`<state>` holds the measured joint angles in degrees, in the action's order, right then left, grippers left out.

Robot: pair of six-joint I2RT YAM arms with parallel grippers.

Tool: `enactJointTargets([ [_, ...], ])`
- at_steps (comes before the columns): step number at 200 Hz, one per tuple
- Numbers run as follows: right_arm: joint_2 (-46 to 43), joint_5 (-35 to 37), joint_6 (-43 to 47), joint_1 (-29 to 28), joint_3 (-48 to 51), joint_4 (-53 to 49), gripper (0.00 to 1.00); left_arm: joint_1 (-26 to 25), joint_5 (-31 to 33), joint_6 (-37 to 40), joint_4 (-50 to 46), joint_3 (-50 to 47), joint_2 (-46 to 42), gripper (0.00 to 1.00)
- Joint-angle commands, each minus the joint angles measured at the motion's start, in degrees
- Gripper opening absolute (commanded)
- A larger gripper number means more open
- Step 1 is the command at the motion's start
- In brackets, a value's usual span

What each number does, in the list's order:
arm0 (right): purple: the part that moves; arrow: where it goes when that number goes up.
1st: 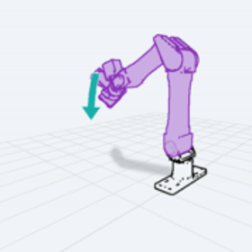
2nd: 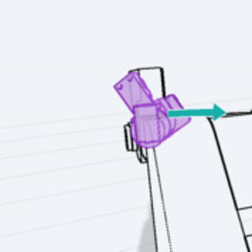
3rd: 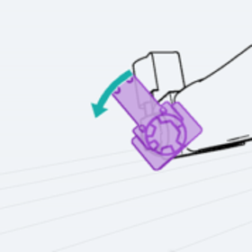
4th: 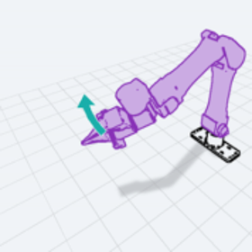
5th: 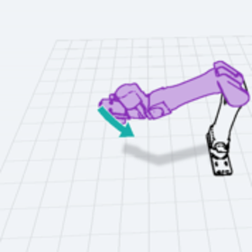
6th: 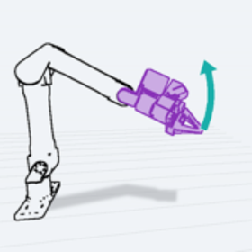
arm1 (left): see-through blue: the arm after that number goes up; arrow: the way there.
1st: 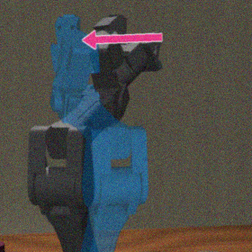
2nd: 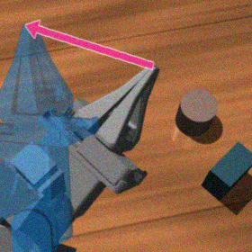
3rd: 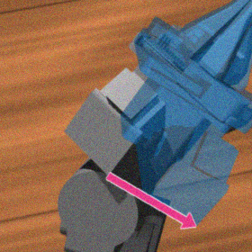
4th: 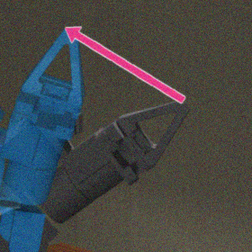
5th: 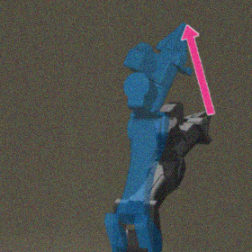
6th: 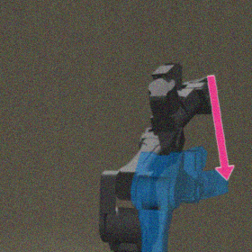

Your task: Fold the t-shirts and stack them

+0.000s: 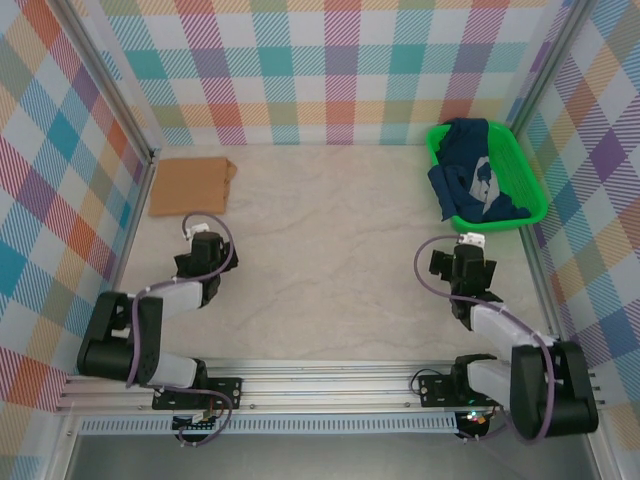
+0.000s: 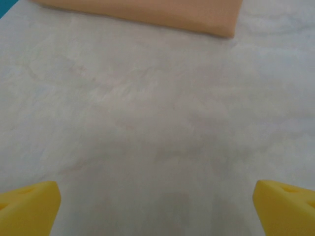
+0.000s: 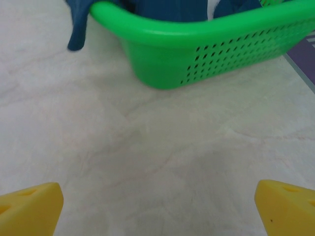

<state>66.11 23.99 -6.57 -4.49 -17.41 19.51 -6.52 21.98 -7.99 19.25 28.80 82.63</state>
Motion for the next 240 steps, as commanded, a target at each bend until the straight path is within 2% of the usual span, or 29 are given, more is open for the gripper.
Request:
enactJointTargets([
  [1, 6.16, -4.83, 1.42, 1.4, -1.51, 18.29, 1.0, 1.84, -3.86, 2.82, 7.47, 2.35, 1.37, 1.0],
  [28, 13.65, -8.33, 1.65, 2.04, -2.1, 28.13, 1.0, 6.26, -7.22, 0.61, 22.8, -6.68, -0.34, 1.0],
  [42, 16.1, -8.92, 1.94, 2.17, -0.33, 34.12, 1.0, 6.27, -7.41, 0.78, 28.77, -10.5, -1.05, 1.0],
  [65, 15.65, -10.53, 2.61, 2.13, 1.54, 36.82, 1.0, 5.62, -4.41, 0.52, 37.84, -15.13, -0.94, 1.0],
  [80, 15.71, -10.75, 2.64, 2.14, 1.93, 37.57, 1.0, 3.46, -3.45, 2.89, 36.13, -13.59, -0.49, 1.0],
  [95, 16.36, -12.57, 3.48, 2.12, 1.43, 37.16, 1.0, 2.74, -8.06, 5.4, 33.71, -10.78, 2.52, 1.0],
  [106, 18.05, -15.16, 4.57, 2.12, 0.28, 36.24, 1.0, 2.05, -7.73, 7.34, 39.03, -9.33, 8.49, 1.0],
  [117, 22.65, -14.59, 4.65, 2.16, -0.5, 40.58, 1.0, 1.88, -7.42, 6.15, 25.93, -5.32, 5.99, 1.0],
  [125, 21.9, -13.82, 3.85, 2.28, -2.21, 35.25, 1.0, 1.61, -6.5, 7.07, 32.84, -6.91, 7.92, 1.0],
  [131, 21.11, -13.59, 3.07, 2.4, -4.26, 29.79, 1.0, 1.67, -6.36, 6.54, 30.3, -6.35, 7.12, 1.0],
  [139, 22.57, -13.32, 3.39, 2.48, -4.47, 32.7, 1.0, 1.64, -6.33, 6.35, 29.13, -6.1, 6.92, 1.0],
  [148, 21.6, -13.43, 3.22, 2.48, -4.87, 29.76, 1.0, 1.73, -6.51, 6.28, 29.56, -6.03, 7.05, 1.0],
  [240, 21.7, -15.96, 4.61, 2.41, -4.98, 30.07, 1.0, 1.1, -5.78, 6.93, 29.6, -6.19, 6.87, 1.0],
])
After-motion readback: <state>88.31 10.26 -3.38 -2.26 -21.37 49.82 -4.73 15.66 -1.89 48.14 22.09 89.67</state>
